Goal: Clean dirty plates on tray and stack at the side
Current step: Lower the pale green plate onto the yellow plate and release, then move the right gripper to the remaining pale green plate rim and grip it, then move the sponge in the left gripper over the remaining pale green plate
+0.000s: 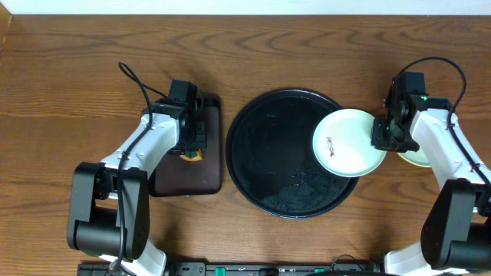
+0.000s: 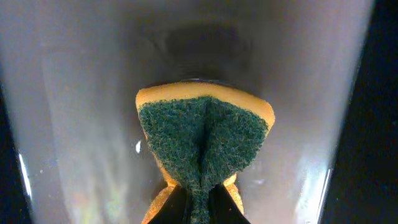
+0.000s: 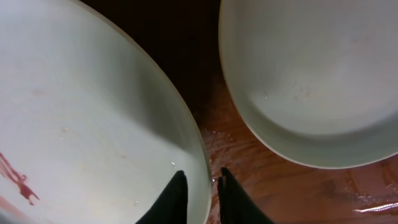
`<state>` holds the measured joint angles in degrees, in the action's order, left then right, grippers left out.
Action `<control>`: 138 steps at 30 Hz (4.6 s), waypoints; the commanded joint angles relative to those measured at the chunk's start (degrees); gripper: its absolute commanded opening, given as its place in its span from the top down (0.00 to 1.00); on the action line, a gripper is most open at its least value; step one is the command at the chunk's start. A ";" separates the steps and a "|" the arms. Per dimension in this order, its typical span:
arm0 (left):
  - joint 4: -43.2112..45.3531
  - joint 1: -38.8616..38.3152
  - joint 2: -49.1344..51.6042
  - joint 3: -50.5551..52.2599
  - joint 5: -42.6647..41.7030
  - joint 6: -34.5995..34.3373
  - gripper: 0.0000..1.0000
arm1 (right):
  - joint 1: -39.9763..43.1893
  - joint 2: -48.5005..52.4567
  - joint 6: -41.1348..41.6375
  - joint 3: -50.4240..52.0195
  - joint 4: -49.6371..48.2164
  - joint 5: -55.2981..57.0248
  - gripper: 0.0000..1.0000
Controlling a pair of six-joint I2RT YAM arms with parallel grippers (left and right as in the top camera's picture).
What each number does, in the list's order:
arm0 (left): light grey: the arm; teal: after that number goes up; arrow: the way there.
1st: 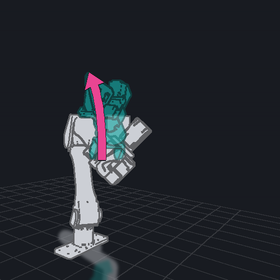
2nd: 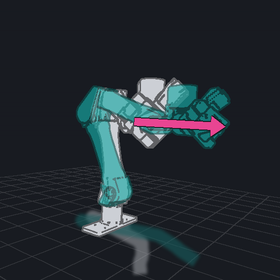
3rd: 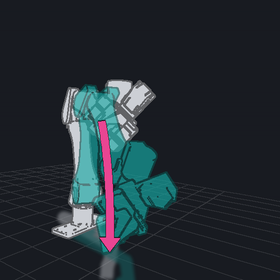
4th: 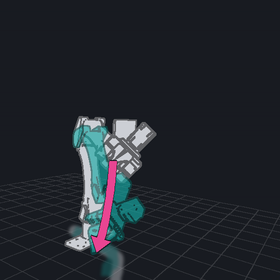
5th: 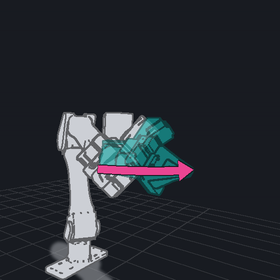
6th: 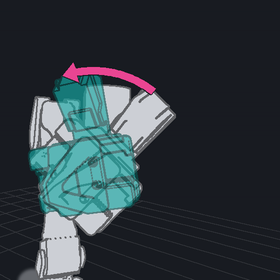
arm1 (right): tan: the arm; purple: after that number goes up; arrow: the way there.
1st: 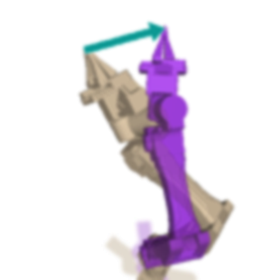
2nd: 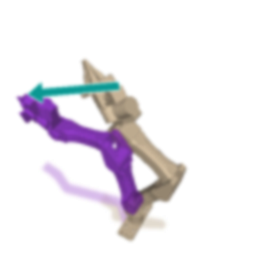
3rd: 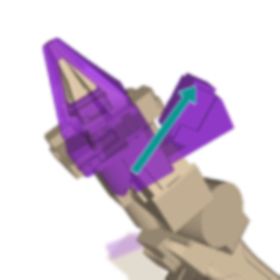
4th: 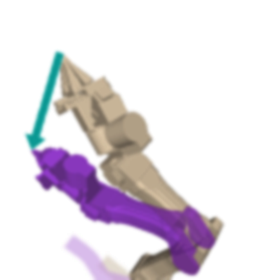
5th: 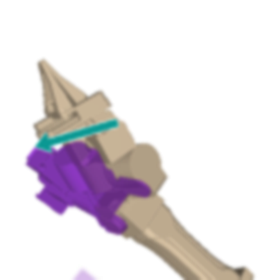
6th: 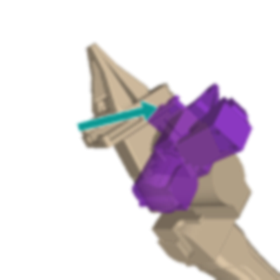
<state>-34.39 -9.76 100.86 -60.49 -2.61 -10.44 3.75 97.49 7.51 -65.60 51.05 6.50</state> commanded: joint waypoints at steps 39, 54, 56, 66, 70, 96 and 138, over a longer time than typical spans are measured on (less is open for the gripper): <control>0.72 0.09 0.37 0.39 0.72 0.55 0.92 | -3.54 0.13 -0.26 2.19 -7.58 -20.92 0.99; 0.72 0.09 0.37 0.39 0.72 0.55 0.92 | -14.75 0.13 15.65 9.25 -20.37 -11.72 0.99; 0.72 0.09 0.37 0.39 0.72 0.55 0.92 | -15.04 0.04 10.91 8.85 -21.14 -12.37 0.65; 1.18 0.09 0.39 0.39 0.72 0.55 0.92 | -13.38 0.37 -8.11 2.03 -19.02 -13.18 0.67; 1.11 0.09 0.39 0.39 0.72 0.55 0.92 | -13.51 2.64 -10.01 2.03 -20.85 -13.07 0.71; 1.14 0.09 0.39 0.39 0.74 0.57 0.92 | -13.44 7.37 4.48 1.99 -19.32 -11.04 0.99; -17.73 -0.02 -16.02 -14.01 9.33 -5.05 0.93 | -13.60 5.27 0.09 2.01 -18.49 -9.77 0.71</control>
<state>-54.24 -9.76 85.27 -72.49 6.15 -14.79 -9.93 103.96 8.03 -63.33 32.99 -3.79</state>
